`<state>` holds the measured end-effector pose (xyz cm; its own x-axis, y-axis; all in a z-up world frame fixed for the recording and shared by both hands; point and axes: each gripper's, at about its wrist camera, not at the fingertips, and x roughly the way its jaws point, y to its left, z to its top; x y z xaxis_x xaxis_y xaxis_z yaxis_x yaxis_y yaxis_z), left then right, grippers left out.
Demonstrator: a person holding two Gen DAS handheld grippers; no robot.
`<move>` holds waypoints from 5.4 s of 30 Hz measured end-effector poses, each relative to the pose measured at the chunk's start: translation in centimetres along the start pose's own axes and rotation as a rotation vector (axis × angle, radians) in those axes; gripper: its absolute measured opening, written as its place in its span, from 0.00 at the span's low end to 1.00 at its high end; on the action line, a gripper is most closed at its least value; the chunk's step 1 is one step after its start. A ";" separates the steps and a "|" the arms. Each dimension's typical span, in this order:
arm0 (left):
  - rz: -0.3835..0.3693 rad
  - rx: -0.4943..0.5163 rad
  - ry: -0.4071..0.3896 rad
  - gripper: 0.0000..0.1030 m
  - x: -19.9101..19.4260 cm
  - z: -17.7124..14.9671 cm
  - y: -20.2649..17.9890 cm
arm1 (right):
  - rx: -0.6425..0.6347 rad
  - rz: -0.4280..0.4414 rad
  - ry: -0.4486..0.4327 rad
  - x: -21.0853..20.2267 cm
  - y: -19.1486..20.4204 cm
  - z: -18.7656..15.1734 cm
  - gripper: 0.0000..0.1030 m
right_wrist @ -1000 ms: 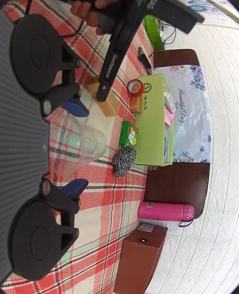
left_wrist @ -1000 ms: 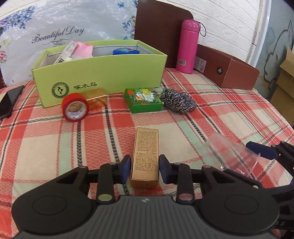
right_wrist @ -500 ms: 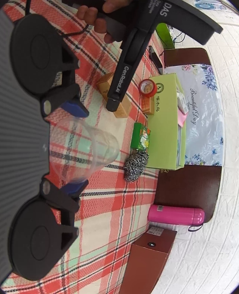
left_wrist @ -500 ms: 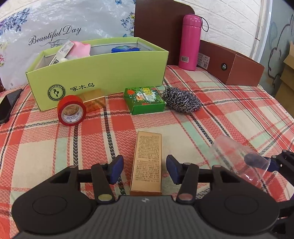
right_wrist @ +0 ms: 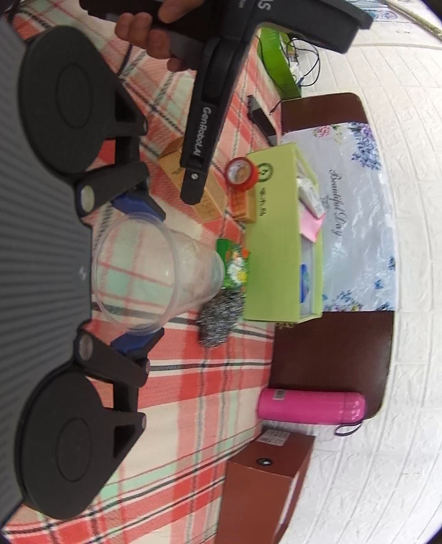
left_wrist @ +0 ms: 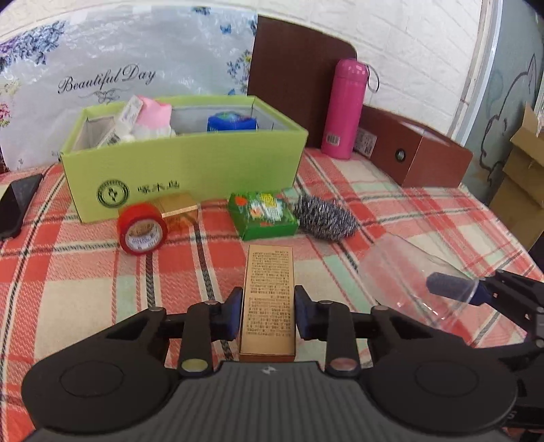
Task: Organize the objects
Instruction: 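Lift the tan box with the left tool while the right tool carries the cup over the lime-green box, then lower the tan box and cup into the lime-green box and open both tools, then withdraw both tools from the box back toward the remaining items, then grasp the red tape roll with the left tool while the right tool grasps the steel wool scrubber, then lift the tape roll with the left tool while the right tool carries the scrubber over the lime-green box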
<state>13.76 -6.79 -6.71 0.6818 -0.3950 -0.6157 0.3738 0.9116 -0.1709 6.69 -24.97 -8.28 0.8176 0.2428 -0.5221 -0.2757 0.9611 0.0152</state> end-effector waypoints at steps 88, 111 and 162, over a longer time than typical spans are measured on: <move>0.212 -0.166 -0.121 0.92 -0.5 1.9 6.1 | 0.191 -0.016 -0.085 3.6 -1.2 0.6 1.00; 0.077 -0.175 -0.032 0.30 2.6 1.7 7.8 | 0.124 -0.033 -0.027 6.3 -2.5 0.6 1.00; 0.063 0.024 0.036 0.60 2.4 -1.8 2.4 | -0.041 0.116 0.101 4.2 1.2 -0.8 0.57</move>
<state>15.20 -5.35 -10.01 0.6813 -0.3324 -0.6521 0.3466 0.9312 -0.1126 9.38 -22.93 -11.16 0.7244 0.3354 -0.6023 -0.3872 0.9208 0.0471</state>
